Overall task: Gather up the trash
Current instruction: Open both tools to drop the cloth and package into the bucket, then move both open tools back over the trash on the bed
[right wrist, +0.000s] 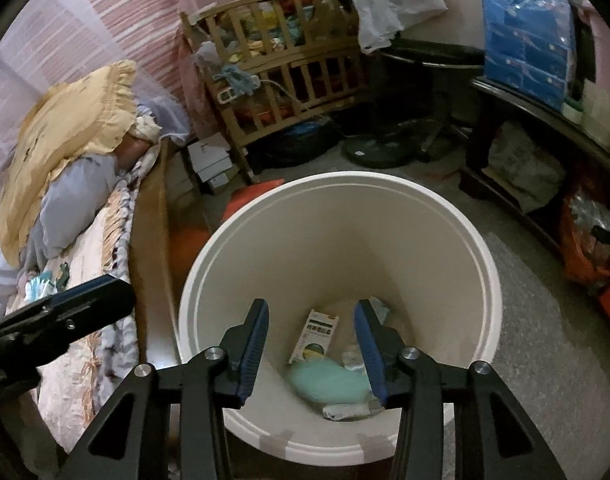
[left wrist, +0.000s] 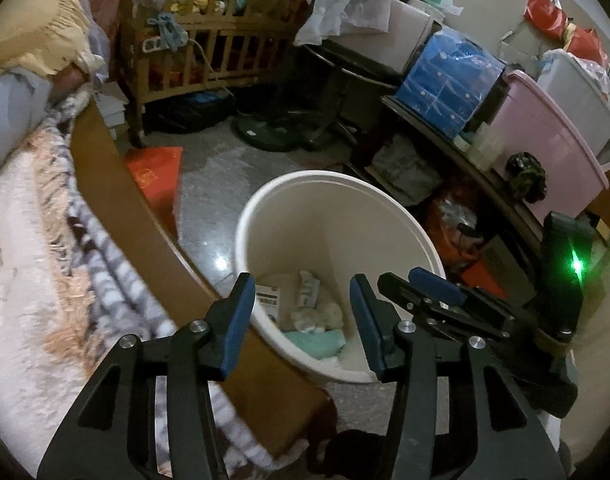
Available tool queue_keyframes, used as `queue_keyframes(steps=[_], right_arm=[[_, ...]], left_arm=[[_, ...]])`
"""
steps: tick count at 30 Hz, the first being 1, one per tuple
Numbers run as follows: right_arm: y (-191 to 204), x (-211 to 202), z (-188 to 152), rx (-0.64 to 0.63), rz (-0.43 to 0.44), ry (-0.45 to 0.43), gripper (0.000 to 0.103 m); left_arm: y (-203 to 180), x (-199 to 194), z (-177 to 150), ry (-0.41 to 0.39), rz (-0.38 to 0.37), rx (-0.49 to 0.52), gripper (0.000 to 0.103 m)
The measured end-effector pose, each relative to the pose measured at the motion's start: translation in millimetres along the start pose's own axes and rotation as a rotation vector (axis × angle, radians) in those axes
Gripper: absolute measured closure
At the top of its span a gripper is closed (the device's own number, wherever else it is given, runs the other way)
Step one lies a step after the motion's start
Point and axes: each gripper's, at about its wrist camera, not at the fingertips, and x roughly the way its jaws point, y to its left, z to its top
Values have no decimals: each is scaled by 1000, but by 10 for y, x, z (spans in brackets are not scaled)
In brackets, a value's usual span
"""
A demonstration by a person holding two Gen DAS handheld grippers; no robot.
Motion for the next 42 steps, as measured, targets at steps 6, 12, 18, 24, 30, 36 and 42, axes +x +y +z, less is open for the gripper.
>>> queue_keyframes(steps=[6, 12, 18, 24, 30, 36, 42], right_arm=[[238, 13, -2, -46, 30, 6, 60], [583, -56, -19, -98, 63, 1, 58], [1065, -121, -51, -162, 117, -9, 48], [1578, -122, -104, -228, 173, -8, 47], [2097, -94, -192, -299, 227, 5, 43], [2548, -58, -298, -370, 271, 20, 39], [2927, -4, -396, -430, 310, 41, 35]], left_arm=[[185, -284, -71, -38, 105, -27, 55], [457, -582, -191, -74, 184, -52, 55], [795, -877, -326, -99, 262, -88, 55], [1185, -1199, -477, -125, 343, -140, 55], [1554, -1512, -642, -151, 422, -181, 55], [1884, -1764, -812, -159, 453, -241, 55], [2269, -2045, -1032, -168, 481, -296, 47]])
